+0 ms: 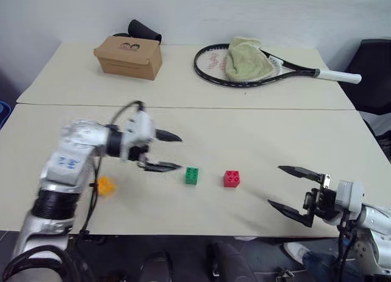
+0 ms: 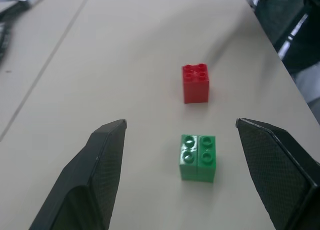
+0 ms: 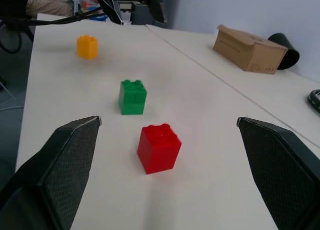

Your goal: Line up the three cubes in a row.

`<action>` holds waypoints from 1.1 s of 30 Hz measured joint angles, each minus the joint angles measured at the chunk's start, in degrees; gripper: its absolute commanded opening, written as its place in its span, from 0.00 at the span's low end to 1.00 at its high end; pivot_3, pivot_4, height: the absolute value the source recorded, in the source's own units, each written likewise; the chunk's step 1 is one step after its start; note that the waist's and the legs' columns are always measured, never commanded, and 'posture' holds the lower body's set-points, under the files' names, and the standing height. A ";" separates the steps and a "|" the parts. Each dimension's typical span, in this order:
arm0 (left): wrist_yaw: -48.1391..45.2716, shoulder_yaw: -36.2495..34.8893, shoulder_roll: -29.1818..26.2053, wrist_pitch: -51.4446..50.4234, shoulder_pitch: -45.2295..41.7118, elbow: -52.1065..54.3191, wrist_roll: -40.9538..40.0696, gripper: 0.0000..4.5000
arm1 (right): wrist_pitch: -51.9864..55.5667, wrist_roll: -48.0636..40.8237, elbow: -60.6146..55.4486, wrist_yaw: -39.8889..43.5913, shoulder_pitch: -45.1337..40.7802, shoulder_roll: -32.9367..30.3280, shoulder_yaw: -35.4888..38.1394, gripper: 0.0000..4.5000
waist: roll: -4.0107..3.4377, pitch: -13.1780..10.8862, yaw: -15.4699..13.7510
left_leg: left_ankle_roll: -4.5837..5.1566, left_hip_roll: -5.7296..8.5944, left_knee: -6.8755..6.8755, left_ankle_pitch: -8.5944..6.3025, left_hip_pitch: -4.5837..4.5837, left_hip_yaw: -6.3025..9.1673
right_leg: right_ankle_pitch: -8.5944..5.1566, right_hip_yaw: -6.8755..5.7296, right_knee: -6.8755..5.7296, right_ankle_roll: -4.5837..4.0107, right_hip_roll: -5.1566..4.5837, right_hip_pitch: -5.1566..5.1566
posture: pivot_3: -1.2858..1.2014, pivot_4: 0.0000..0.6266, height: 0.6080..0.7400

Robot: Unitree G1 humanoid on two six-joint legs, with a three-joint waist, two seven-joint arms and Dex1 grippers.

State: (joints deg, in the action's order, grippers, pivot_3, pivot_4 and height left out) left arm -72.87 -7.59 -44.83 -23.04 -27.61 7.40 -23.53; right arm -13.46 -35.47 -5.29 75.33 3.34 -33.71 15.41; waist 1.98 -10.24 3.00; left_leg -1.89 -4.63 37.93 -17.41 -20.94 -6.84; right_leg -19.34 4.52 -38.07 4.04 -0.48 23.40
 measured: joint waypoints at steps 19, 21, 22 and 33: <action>2.91 -41.15 -1.24 17.67 49.08 -16.41 -2.09 1.00 | 3.85 0.91 -1.22 1.37 -14.30 4.22 -12.76 1.00 | 0.20 0.06 -0.78 | 0.34 -0.06 0.01 -0.60 -0.12 0.23 | -0.20 -0.79 0.15 -0.37 -0.41 -0.05 | 0.52 0.24 1.00; 4.01 -38.11 0.40 15.56 49.19 -8.48 -3.97 1.00 | 4.28 0.91 -1.24 1.71 -14.58 3.96 -12.93 1.00 | 0.20 0.06 -1.02 | 0.35 -0.05 0.01 -0.61 -0.11 0.25 | -0.20 -0.79 0.14 -0.37 -0.43 -0.07 | 0.52 0.24 1.00; 4.93 -36.69 0.89 14.88 48.50 -6.26 -4.33 1.00 | 4.55 0.90 -1.32 1.84 -14.76 3.90 -12.96 1.00 | 0.19 0.07 -1.00 | 0.34 -0.05 0.01 -0.61 -0.10 0.26 | -0.19 -0.79 0.13 -0.37 -0.42 -0.07 | 0.52 0.24 1.00; 11.41 -19.91 2.05 14.81 36.73 -8.65 -0.61 0.73 | 6.02 0.89 -2.56 1.69 -14.52 3.08 -12.81 1.00 | 0.17 0.06 0.49 | 0.26 -0.18 0.00 -0.61 -0.11 0.21 | -0.19 -0.73 0.10 -0.36 -0.11 0.00 | 0.52 0.24 1.00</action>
State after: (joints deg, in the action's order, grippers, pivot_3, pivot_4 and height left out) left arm -61.45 -27.51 -42.79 -8.23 9.11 -1.25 -24.13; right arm -7.44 -34.57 -7.85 77.03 -11.19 -30.63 2.60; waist 2.15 -10.18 3.49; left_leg -1.64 -4.81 37.93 -18.03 -21.05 -6.64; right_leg -19.52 3.80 -37.97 3.68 -0.60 23.41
